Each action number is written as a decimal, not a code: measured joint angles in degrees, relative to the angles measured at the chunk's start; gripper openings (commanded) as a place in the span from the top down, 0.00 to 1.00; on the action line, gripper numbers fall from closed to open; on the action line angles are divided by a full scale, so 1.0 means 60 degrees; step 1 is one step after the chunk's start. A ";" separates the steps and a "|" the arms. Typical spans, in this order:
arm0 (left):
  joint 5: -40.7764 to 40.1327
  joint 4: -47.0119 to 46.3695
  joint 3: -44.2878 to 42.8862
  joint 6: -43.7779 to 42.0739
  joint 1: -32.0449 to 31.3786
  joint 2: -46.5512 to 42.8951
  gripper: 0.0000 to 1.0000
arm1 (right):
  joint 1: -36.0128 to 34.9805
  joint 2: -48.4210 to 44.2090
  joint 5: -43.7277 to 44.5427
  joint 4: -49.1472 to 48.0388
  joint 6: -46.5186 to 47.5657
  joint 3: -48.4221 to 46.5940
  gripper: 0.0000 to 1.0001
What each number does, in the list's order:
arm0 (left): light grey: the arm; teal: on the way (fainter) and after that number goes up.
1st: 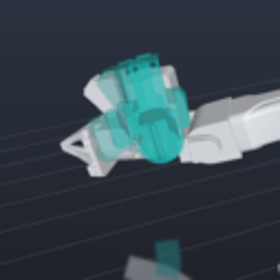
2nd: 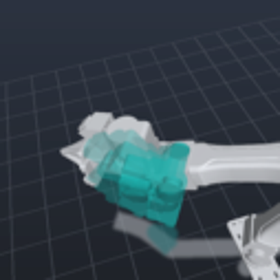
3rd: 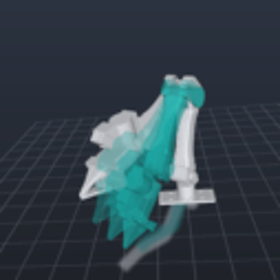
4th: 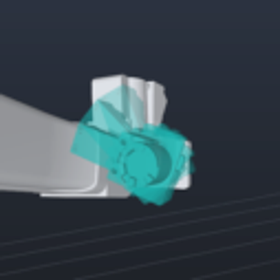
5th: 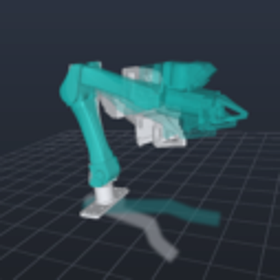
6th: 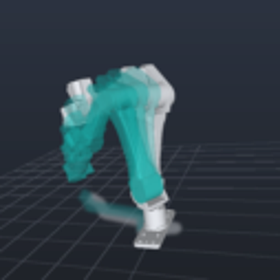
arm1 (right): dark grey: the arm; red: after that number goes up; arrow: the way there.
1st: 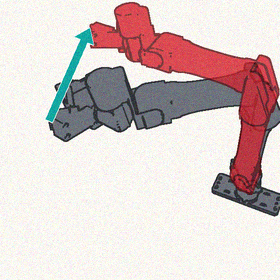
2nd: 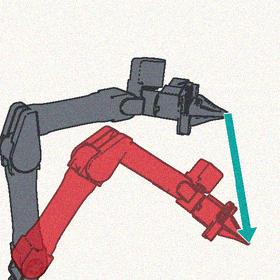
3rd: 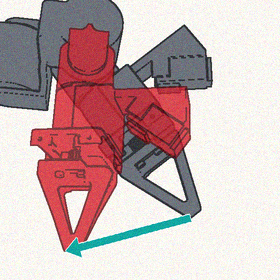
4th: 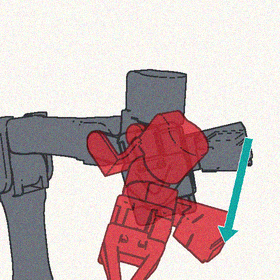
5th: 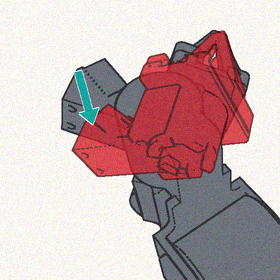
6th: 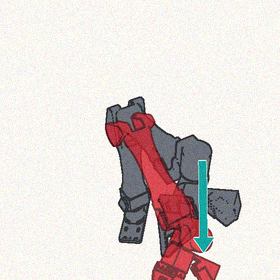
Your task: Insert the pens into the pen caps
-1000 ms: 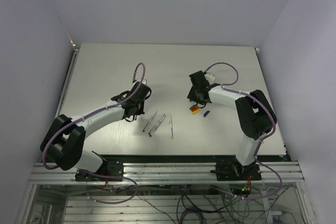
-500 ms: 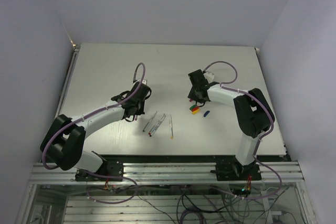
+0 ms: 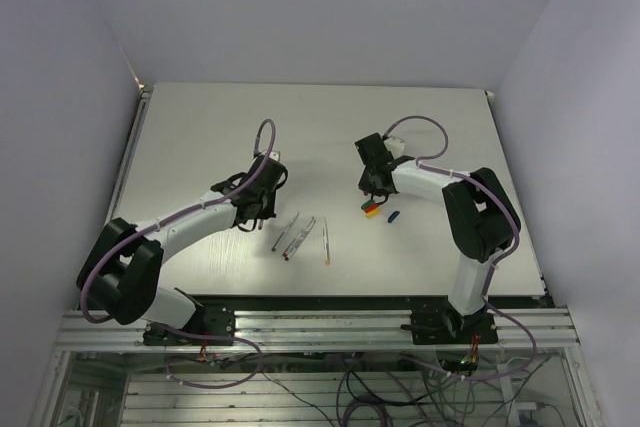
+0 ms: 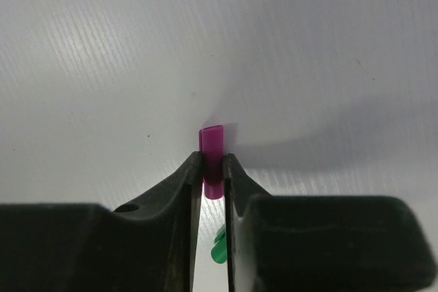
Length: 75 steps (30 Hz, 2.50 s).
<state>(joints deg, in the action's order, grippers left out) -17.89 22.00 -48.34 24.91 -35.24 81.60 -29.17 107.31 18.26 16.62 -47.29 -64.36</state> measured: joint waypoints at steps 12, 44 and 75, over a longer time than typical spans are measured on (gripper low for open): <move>0.0106 -0.0025 0.0000 0.0000 0.0029 0.0040 0.93 | -0.0091 0.0255 0.0248 0.0000 0.0036 -0.0313 0.67; 0.0248 -0.0171 0.0000 -0.0022 0.0047 0.0044 0.93 | -0.0098 0.0229 0.0645 -0.0659 0.0459 -0.0015 1.00; 0.4364 -0.6692 -0.0321 -0.0707 0.0055 0.0401 0.93 | 0.0372 -0.6149 -0.0630 -0.6816 0.3096 0.4229 1.00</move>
<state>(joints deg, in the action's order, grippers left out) 8.29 -18.15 -50.26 20.67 -34.92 84.01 -26.94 70.41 14.48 -24.27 -28.71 -38.98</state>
